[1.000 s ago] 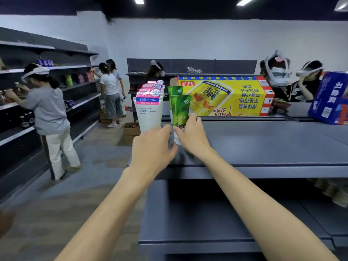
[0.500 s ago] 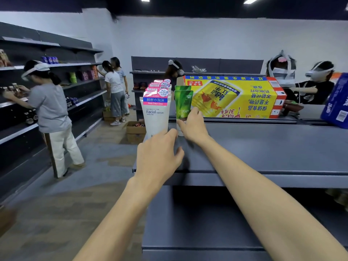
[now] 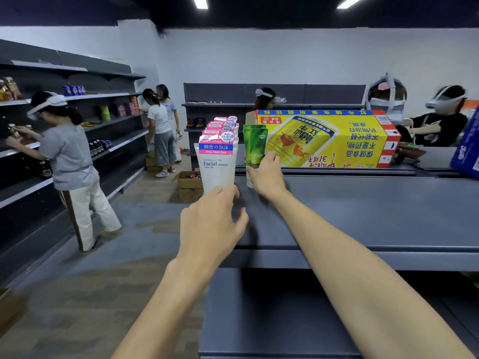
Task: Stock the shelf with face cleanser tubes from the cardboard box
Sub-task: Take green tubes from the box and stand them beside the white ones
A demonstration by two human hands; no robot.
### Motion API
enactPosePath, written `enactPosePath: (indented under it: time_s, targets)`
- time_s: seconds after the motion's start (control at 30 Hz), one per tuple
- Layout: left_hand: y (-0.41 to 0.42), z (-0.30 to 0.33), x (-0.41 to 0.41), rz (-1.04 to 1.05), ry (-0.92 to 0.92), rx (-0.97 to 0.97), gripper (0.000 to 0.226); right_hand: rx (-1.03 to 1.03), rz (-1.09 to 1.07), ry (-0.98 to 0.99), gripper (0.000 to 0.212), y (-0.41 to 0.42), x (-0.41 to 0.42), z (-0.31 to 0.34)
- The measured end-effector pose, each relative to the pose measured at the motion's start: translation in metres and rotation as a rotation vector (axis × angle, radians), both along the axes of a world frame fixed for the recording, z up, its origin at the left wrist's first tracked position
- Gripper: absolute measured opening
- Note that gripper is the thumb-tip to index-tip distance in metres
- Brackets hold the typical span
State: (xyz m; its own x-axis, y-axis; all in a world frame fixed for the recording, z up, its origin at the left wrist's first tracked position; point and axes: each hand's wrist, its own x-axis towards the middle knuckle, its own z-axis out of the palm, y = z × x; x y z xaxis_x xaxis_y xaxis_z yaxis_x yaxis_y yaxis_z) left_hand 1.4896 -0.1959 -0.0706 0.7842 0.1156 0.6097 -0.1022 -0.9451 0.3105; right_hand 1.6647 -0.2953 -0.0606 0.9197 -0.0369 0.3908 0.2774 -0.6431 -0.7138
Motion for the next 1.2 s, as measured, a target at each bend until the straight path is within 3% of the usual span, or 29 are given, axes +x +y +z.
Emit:
enactPosePath:
  time_s: [0.6, 0.83, 1.2]
  targets:
    - [0.003, 0.001, -0.001, -0.025, -0.005, -0.020, 0.020, -0.001, 0.003, -0.024, 0.054, -0.001, 0.013, -0.004]
    - [0.000, 0.001, -0.002, -0.033, 0.001, -0.008, 0.019, -0.018, 0.002, 0.027, 0.068, -0.013, 0.007, -0.003]
    - [-0.032, 0.008, -0.006, -0.091, 0.005, 0.040, 0.025, -0.244, 0.018, -0.046, 0.064, -0.070, -0.031, 0.018]
